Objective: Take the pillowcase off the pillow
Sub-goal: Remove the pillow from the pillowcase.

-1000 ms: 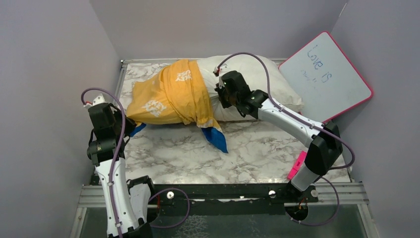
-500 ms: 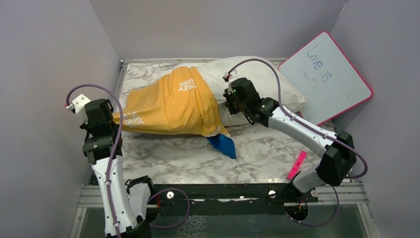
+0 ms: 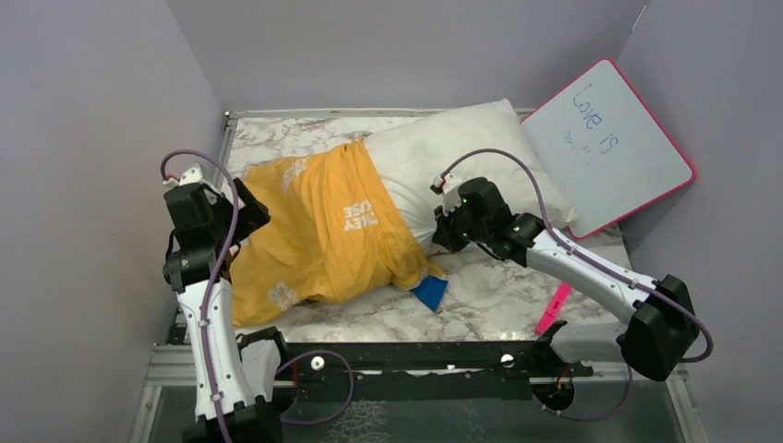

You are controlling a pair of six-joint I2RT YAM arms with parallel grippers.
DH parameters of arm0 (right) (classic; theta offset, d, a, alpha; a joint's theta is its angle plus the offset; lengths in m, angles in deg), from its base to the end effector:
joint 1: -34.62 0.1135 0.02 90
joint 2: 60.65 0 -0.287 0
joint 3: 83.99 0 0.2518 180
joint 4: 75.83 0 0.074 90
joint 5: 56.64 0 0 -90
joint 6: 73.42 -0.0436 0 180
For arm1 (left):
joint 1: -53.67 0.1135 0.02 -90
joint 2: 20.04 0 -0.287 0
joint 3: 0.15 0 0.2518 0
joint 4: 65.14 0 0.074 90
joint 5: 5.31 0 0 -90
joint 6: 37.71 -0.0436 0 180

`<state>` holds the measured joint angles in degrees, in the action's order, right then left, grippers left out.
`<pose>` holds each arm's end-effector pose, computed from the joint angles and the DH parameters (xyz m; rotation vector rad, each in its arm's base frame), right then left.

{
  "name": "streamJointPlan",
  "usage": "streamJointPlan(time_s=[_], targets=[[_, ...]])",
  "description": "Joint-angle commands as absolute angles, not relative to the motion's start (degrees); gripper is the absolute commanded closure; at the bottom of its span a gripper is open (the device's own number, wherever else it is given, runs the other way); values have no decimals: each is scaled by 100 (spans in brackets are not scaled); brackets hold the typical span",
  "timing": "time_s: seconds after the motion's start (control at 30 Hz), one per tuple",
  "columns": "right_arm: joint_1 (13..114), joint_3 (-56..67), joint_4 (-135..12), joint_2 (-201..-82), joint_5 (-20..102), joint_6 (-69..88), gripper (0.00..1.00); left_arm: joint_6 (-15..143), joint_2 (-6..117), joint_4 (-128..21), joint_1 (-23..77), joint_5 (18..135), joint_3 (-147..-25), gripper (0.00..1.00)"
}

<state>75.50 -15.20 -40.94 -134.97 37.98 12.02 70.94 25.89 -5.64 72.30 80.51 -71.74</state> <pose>0.2113 0.1875 0.2894 -0.7657 2.1955 0.5012 0.1384 0.0433 0.3633 -0.6506 2.0604 -0.0790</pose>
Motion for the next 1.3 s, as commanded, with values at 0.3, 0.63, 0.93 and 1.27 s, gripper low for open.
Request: streamJointPlan(time_s=[0.3,0.63,0.93,1.27], targets=[[7603,-2174,-3415,-12962,5382,1282,99,8995,4581,-3933,7291,5341,-6310,1],[7612,-2237,-3444,-12853,5225,1262,99,10799,6609,-5365,7548,5586,-6913,1],[7618,-2018,-3231,-12905,4748,1163,99,10462,7929,-4548,6986,6655,-7945,1],[7617,-1951,-3333,-12917,4192,1030,99,9274,8698,-4075,6894,5960,-8585,69]])
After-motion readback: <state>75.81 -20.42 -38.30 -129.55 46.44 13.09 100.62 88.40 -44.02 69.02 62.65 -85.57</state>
